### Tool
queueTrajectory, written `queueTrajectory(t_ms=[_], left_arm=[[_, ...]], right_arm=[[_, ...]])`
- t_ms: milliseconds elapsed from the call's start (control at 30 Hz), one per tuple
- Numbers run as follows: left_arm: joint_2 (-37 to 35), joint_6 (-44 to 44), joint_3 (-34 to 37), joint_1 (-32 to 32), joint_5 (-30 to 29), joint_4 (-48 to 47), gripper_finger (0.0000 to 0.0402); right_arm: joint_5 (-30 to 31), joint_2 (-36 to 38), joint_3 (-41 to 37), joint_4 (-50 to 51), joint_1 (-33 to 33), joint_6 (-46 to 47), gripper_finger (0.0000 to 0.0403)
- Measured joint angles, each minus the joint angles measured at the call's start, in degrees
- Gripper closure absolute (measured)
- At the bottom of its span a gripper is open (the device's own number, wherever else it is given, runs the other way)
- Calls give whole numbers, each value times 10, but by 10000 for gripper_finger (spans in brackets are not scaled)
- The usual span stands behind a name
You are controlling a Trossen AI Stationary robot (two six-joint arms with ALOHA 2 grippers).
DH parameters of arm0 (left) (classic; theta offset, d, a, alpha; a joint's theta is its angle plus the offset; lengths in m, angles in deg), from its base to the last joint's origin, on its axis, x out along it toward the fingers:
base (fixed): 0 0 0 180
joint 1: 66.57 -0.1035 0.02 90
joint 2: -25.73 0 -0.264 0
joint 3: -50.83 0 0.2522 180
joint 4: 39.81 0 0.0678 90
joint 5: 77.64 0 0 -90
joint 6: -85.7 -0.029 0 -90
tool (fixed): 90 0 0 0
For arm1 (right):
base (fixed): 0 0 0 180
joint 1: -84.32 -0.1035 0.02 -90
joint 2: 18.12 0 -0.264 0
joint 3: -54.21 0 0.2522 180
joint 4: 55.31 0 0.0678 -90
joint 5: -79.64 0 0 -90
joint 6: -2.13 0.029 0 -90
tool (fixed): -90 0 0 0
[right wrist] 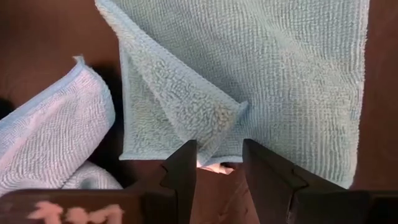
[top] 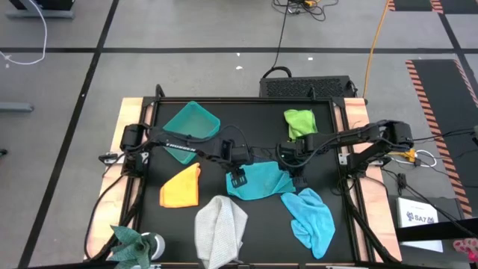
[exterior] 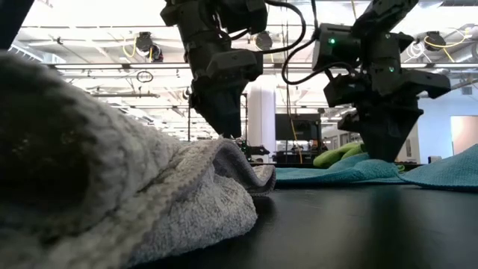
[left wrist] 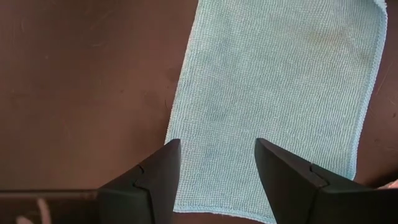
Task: Fold microfiber towels
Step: Fold the top blue microfiber towel
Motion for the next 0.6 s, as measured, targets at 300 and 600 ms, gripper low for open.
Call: queueTrajectory(t_ms=[300, 600], left_arm=[[0, 6, 0, 0, 0, 1, 192], [0, 8, 0, 1, 0, 1, 192]], right_arm=[[-45, 0, -1, -13, -5, 13, 279], [-70, 0, -1, -12, -9, 27, 282]])
